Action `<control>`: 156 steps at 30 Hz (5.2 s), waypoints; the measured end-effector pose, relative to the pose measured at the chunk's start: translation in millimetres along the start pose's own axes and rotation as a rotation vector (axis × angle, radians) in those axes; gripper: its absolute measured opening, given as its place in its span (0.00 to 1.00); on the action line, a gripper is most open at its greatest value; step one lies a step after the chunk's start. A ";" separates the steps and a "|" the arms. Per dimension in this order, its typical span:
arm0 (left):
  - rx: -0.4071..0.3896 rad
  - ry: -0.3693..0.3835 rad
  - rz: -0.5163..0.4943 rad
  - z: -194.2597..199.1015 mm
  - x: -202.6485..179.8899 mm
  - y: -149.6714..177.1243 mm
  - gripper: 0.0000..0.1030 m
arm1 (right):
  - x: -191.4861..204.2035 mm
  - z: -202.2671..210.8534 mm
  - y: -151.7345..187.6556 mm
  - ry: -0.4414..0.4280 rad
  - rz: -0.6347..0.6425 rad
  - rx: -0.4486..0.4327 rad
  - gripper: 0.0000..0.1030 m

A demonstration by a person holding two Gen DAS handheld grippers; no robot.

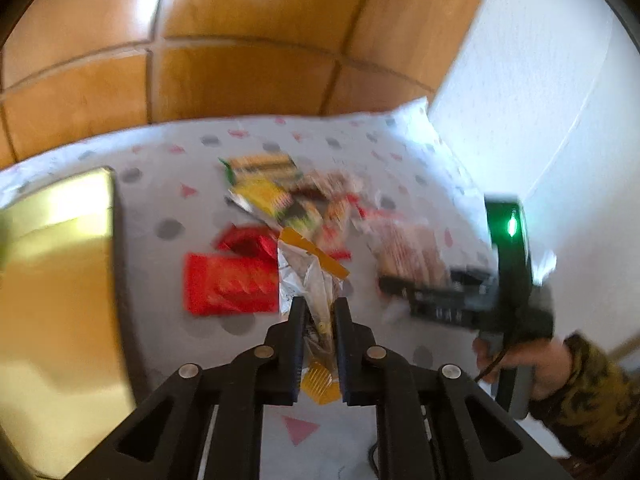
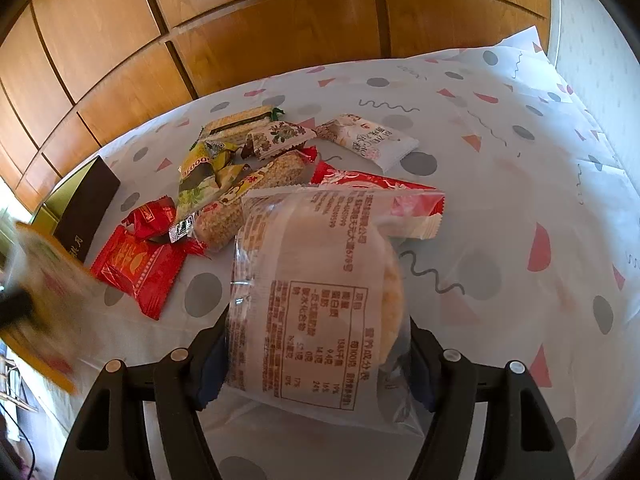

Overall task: Organize snacks
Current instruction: 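Carry the clear bag into the tin with the left gripper while the right gripper grasps the large bread bag, then lower the large bread bag into the tin and open the right gripper, then grasp the small red packet from the pile with the left gripper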

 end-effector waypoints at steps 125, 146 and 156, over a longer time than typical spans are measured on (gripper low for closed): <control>-0.063 -0.615 0.320 59.9 179.0 52.0 0.70 | 223.0 -14.3 -25.0 -0.237 0.191 -0.015 0.73; -0.019 -0.345 0.001 17.6 54.7 2.7 0.73 | 31.3 27.7 31.2 0.053 -0.121 -0.019 0.73; 0.117 -0.265 -0.171 -47.0 9.0 -17.5 0.76 | 17.2 22.4 38.9 0.024 -0.160 -0.016 0.73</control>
Point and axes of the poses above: each gripper's, at about its wrist camera, not at the fingertips, and z roughly against the way its jaws point, x to its left, y to its underside, the point moved 7 cm from there along -z, roughly the way its jaws point, and after that the axes turned 15 degrees about -y, right-handed, at the moved point
